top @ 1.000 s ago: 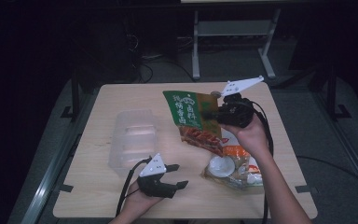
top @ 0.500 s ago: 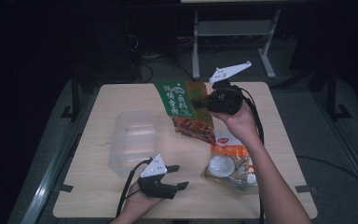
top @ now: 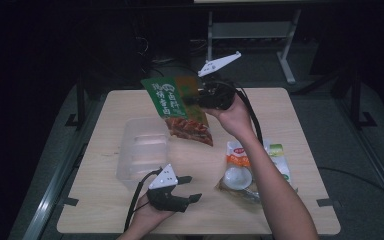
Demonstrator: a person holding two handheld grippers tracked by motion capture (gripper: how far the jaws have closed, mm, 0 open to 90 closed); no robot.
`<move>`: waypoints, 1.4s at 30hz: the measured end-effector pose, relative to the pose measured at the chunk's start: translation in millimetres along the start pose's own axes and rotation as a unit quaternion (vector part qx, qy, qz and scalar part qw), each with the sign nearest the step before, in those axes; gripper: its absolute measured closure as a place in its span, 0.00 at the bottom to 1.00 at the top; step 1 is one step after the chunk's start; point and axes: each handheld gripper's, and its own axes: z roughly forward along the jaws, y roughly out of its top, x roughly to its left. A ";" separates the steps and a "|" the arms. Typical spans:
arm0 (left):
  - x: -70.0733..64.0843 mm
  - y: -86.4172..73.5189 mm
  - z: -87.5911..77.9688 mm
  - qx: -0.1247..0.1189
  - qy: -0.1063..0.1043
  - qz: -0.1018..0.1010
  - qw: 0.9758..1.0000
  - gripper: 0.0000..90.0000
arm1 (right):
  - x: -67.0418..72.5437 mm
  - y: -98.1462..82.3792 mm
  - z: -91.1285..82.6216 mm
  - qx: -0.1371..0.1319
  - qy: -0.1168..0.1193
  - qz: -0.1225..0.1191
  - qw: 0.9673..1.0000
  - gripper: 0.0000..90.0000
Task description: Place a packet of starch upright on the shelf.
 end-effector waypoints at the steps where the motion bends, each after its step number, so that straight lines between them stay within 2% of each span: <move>1: 0.2 0.1 -0.4 0.001 -0.001 -0.001 1.000 0.38 | 0.1 2.6 3.5 -0.001 0.004 -0.001 1.000 1.00; 6: 0.3 -0.3 0.2 -0.004 -0.001 -0.008 1.000 0.38 | -0.4 11.4 18.2 -0.004 0.012 -0.006 1.000 1.00; 7: 0.9 -0.8 0.3 -0.003 0.001 -0.007 1.000 0.38 | -0.9 15.3 26.7 -0.008 0.018 -0.006 1.000 1.00; 10: 1.2 -1.9 1.5 -0.001 -0.002 -0.014 1.000 0.38 | -2.1 19.7 37.6 -0.006 0.021 -0.009 1.000 1.00; 14: 2.1 -1.9 1.2 0.008 -0.002 -0.003 1.000 0.38 | -3.3 24.7 52.5 -0.008 0.024 -0.012 1.000 1.00; 21: 1.6 -1.8 1.6 0.004 -0.004 -0.006 1.000 0.38 | -6.0 28.5 68.9 -0.014 0.029 -0.009 0.999 1.00; 24: 1.8 -1.5 1.5 0.003 -0.003 -0.005 1.000 0.38 | -6.8 31.7 79.5 -0.017 0.033 -0.009 0.999 1.00; 27: 1.3 -1.7 1.4 0.004 -0.003 -0.003 1.000 0.37 | -5.9 34.3 92.3 -0.020 0.041 0.001 0.999 1.00; 31: 0.2 -2.0 1.7 0.004 -0.002 -0.004 1.000 0.37 | -5.3 34.8 102.3 -0.021 0.048 0.005 0.999 1.00; 35: 0.4 -2.0 2.5 0.010 -0.003 0.004 1.000 0.37 | -7.4 30.7 120.2 -0.028 0.059 0.012 0.998 1.00; 41: 0.6 -2.0 2.5 0.013 -0.004 0.004 1.000 0.37 | -8.8 26.7 133.7 -0.031 0.064 0.017 0.997 1.00; 42: -0.1 -2.1 2.8 0.009 -0.004 -0.002 1.000 0.37 | -9.2 25.4 136.9 -0.033 0.070 0.023 0.997 1.00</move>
